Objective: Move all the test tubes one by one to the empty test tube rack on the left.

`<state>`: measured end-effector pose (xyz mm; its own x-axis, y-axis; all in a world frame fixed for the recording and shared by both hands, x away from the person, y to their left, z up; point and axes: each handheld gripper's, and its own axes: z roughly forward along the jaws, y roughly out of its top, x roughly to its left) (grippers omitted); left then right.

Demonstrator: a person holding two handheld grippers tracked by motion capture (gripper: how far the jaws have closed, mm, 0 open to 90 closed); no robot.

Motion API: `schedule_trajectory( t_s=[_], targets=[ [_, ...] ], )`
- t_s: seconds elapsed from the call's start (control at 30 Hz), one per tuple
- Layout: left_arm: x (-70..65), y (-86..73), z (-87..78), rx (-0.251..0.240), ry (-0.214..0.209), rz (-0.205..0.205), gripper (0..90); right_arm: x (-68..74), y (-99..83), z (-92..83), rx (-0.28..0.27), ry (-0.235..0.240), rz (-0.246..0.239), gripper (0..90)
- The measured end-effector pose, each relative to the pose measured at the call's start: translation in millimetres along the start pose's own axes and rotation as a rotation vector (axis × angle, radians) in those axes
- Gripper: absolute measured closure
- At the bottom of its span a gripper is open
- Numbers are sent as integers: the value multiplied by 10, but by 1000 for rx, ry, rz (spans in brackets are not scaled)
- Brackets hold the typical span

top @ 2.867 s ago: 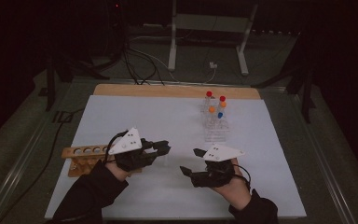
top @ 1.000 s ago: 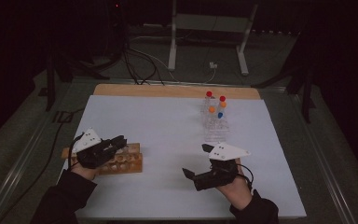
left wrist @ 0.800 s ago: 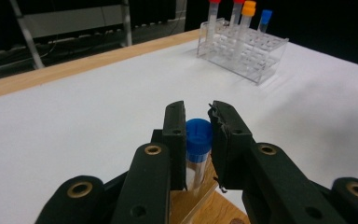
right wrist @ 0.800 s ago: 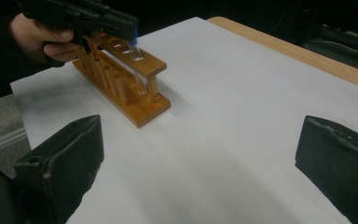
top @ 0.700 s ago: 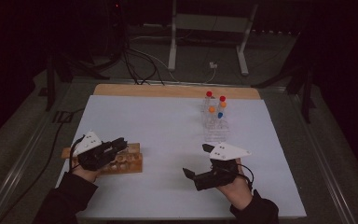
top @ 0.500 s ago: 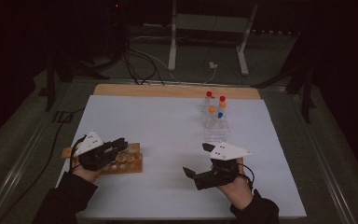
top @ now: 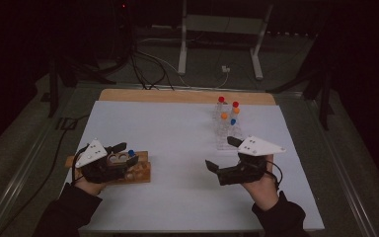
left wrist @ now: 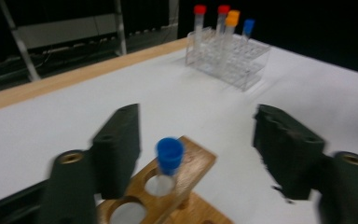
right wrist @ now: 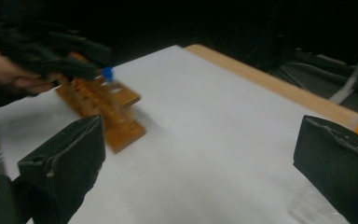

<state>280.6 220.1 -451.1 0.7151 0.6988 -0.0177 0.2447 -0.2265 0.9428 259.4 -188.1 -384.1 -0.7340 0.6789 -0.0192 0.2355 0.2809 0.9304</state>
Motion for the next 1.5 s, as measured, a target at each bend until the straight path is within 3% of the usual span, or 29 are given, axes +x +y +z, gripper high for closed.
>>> schedule_trajectory(
  t_s=[0.13, 0.2, 0.3, 0.5, 0.53, 0.6, 0.8, 1.23, 1.5],
  targets=[
    [-121, 42, -48, -11, -14, 3, 174, -136, 41, -24, -10, -29, 11, 17],
    [-180, 49, -62, -12, -26, 2, 84, -274, 54, -9, -16, -81, 26, 17],
    [-266, 42, -81, -14, -37, 10, 20, -367, 40, 17, -11, -107, 36, 17],
    [-415, 1, -115, -9, -58, 20, 19, -655, -102, 154, 16, -179, 74, 20],
    [-433, -10, -117, -4, -65, 23, 18, -746, -168, 207, 32, -200, 84, 58],
    [-463, -29, -122, 3, -79, 30, 18, -792, -202, 232, 40, -207, 90, 78],
    [-499, -73, -134, 20, -89, 34, 18, -1031, -406, 380, 91, -234, 128, 284],
    [-521, -107, -151, 27, -92, 49, 19, -1336, -531, 635, 164, -284, 233, 576],
    [-518, -111, -144, 34, -96, 55, 19, -1447, -557, 825, 220, -293, 279, 666]
  ],
)
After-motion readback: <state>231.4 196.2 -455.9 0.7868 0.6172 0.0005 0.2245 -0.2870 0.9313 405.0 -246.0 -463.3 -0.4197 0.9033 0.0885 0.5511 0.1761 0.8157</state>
